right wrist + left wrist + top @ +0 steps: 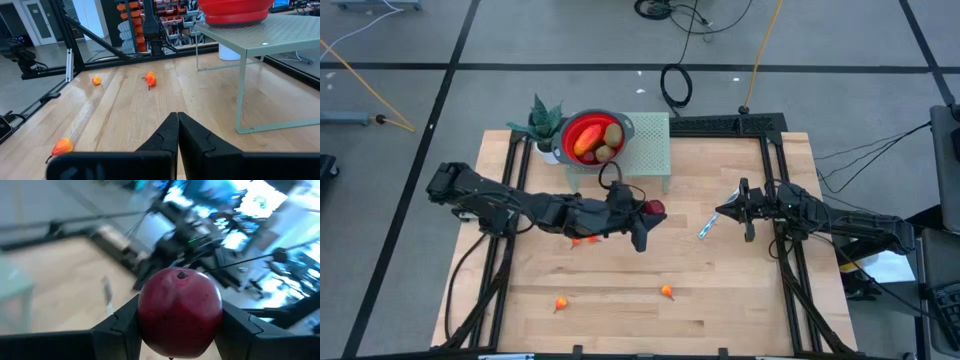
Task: Pick & Place Fruit
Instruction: Put the pomegranate into the red strainer bowl on the shelf
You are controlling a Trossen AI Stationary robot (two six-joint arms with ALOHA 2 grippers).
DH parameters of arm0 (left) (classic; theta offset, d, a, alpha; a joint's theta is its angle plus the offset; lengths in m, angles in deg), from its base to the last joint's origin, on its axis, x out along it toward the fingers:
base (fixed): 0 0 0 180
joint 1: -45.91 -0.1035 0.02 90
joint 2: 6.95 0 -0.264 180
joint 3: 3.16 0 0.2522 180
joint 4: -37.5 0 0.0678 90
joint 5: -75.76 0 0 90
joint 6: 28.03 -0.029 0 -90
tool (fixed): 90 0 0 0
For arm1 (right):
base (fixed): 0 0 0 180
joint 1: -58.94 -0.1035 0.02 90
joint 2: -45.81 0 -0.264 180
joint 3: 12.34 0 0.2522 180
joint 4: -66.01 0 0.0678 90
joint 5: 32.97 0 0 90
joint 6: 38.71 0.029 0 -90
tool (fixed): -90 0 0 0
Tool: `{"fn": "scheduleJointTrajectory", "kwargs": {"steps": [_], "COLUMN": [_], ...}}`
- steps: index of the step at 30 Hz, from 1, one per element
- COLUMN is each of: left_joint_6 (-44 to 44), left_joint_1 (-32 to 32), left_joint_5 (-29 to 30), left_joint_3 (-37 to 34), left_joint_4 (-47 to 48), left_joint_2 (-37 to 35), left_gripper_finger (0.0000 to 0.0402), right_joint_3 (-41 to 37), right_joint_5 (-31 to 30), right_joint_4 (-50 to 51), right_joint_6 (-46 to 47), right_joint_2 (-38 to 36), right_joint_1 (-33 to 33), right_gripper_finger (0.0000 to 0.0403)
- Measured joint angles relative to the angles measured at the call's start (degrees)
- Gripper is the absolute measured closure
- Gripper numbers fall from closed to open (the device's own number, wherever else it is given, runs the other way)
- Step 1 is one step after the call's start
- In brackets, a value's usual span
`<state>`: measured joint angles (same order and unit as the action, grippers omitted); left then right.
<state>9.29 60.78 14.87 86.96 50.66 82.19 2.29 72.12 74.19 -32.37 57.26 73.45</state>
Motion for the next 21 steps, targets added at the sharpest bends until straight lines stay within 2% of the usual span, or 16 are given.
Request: {"fn": "scheduleJointTrajectory", "kwargs": {"steps": [5, 10, 21], "left_joint_6": [-13.7, -23.4, -34.8], "left_joint_1": [0.0, 0.0, 0.0], "left_joint_5": [-6.8, -14.4, -28.2], "left_joint_3": [0.0, 0.0, 0.0], "left_joint_4": [-9.9, -17.7, -30.9], "left_joint_2": [0.0, 0.0, 0.0], "left_gripper_finger": [0.0215, 0.0215, 0.0215], "right_joint_3": [0.0, 0.0, 0.0], "right_joint_5": [0.0, 0.0, 0.0], "right_joint_4": [0.0, 0.0, 0.0], "right_joint_6": [0.0, 0.0, 0.0], "right_joint_2": [0.0, 0.0, 0.0], "right_joint_1": [0.0, 0.0, 0.0], "right_gripper_finger": [0.0403, 0.0403, 0.0403]}}
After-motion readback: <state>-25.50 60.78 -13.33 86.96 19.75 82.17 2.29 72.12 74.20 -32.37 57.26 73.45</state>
